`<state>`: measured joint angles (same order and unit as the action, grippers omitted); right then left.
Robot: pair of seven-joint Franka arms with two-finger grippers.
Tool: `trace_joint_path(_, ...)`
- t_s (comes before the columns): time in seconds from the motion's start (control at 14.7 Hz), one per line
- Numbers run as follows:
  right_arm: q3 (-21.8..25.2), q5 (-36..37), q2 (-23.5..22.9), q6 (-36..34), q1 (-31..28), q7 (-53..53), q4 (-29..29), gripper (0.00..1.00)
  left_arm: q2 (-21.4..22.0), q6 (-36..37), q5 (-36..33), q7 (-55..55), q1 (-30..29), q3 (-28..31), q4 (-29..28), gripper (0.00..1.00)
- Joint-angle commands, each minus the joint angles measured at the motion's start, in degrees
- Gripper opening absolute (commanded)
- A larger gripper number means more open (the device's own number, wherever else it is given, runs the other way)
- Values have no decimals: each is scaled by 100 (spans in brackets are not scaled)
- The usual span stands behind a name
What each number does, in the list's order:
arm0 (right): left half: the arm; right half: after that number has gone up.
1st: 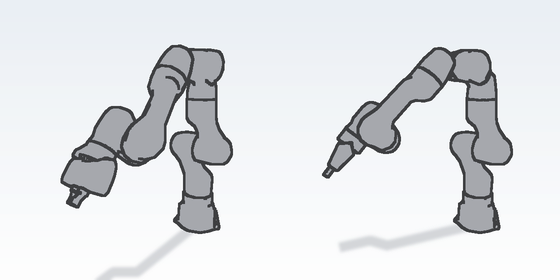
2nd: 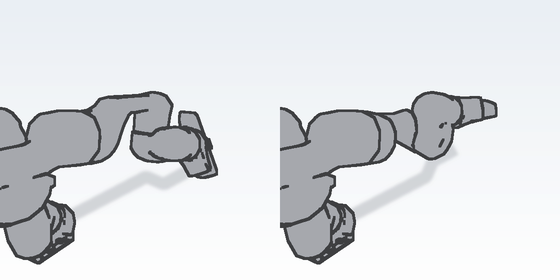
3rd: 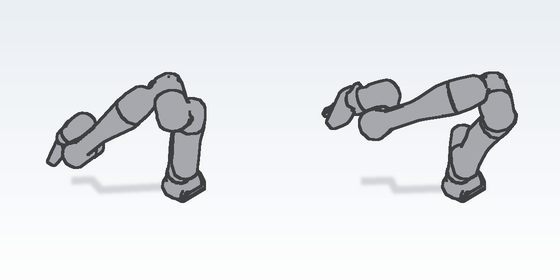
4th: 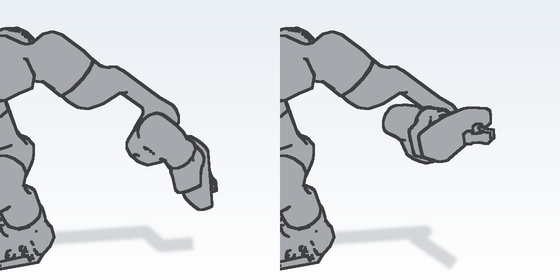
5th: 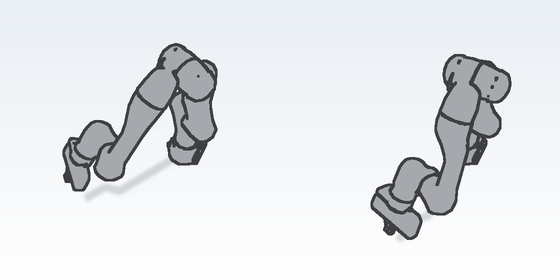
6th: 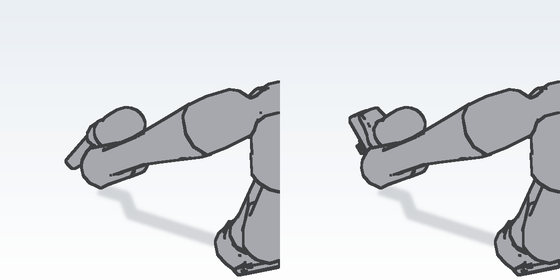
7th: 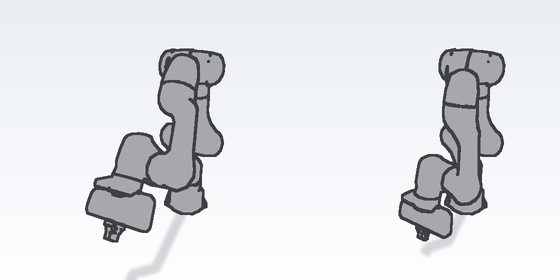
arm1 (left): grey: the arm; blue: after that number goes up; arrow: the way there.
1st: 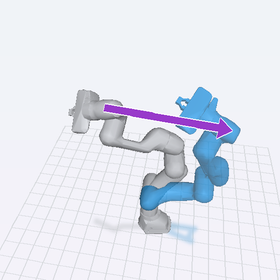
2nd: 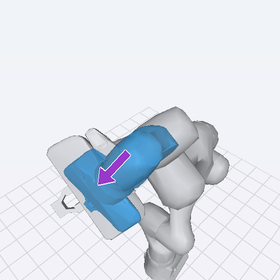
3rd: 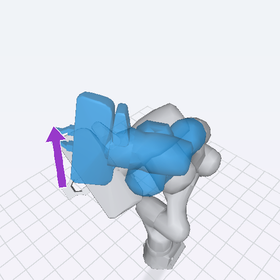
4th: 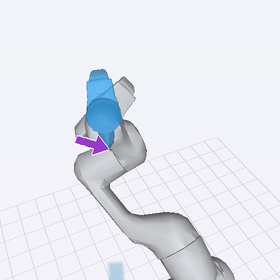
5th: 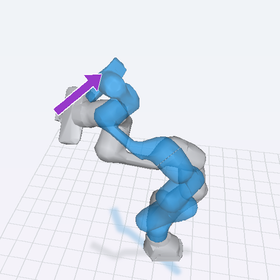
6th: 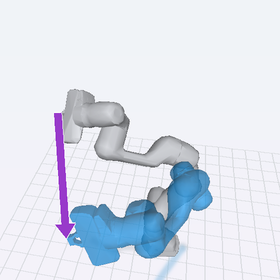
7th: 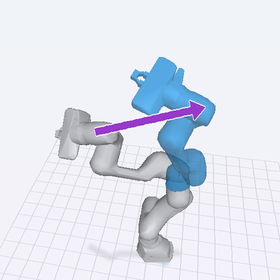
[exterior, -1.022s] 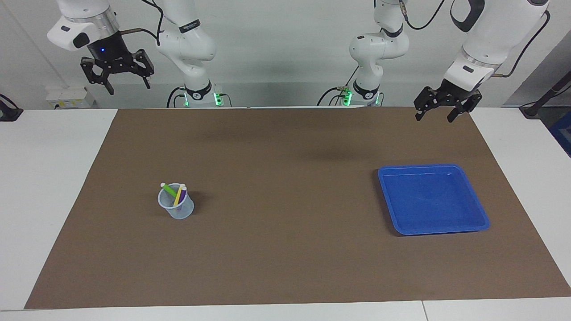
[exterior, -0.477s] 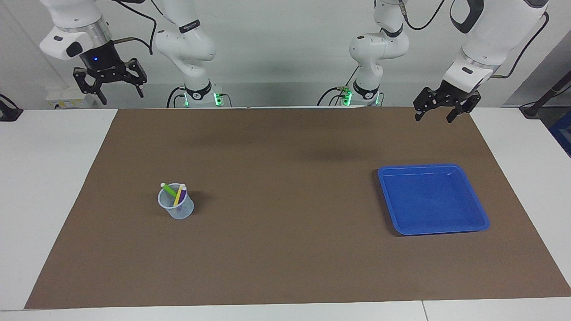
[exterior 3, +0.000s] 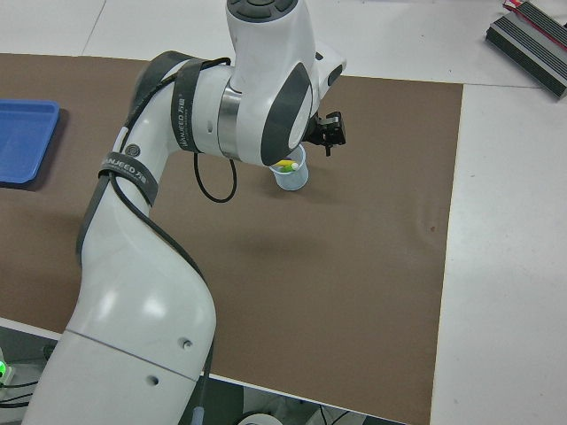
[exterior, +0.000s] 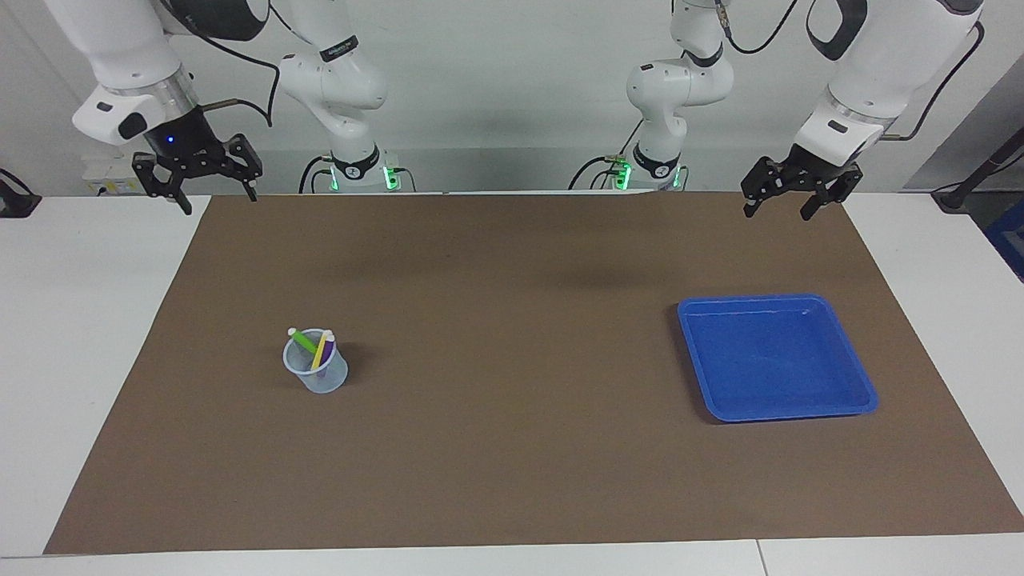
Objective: Right arm passes pens to left for tray arrangement
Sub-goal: 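Reach the right gripper to the white cup and grasp the green pen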
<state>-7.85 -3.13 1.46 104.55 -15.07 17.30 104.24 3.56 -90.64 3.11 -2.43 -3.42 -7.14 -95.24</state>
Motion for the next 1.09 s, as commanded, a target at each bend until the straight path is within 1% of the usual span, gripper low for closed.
trace_joint_path(0.0, -50, -161, -680, 512, -58, -384, -166, 100, 215, -129, 49, -64, -45, 2, -267, 100)
trace_joint_path(0.07, -50, -327, -900, 732, -49, -376, -175, 100, 215, -129, 49, -64, -45, 2, -267, 100)
trace_joint_path(0.14, -50, -346, -1041, 1004, 3, -298, -149, 100, 215, -129, 49, -64, -45, 2, -267, 100)
trace_joint_path(0.2, -68, -338, -1104, 1207, 143, -184, -97, 100, 215, -129, 49, -64, -45, 2, -267, 100)
trace_joint_path(0.27, -68, -311, -1122, 1348, 319, 26, -1, 100, 215, -129, 49, -64, -45, 2, -267, 100)
trace_joint_path(0.41, -68, -311, -1069, 1655, 347, 474, 324, 100, 215, -129, 49, -64, -45, 2, -276, 100)
trace_joint_path(0.54, -68, -311, -921, 1920, 338, 1246, 789, 100, 224, -147, 49, -64, -45, 2, -302, 100)
trace_joint_path(0.61, -77, -355, -850, 1999, 303, 1580, 957, 100, 224, -164, 49, -64, -45, 2, -311, 100)
trace_joint_path(0.68, -77, -390, -815, 1991, 259, 1845, 1002, 100, 224, -164, 49, -64, -45, 2, -311, 100)
trace_joint_path(0.82, -77, -408, -797, 1921, 163, 2023, 1020, 100, 224, -164, 49, -64, -45, 2, -311, 100)
trace_joint_path(1.02, -77, -496, -700, 1754, 188, 1988, 1037, 88, 251, -208, 49, -64, -45, 2, -381, 100)
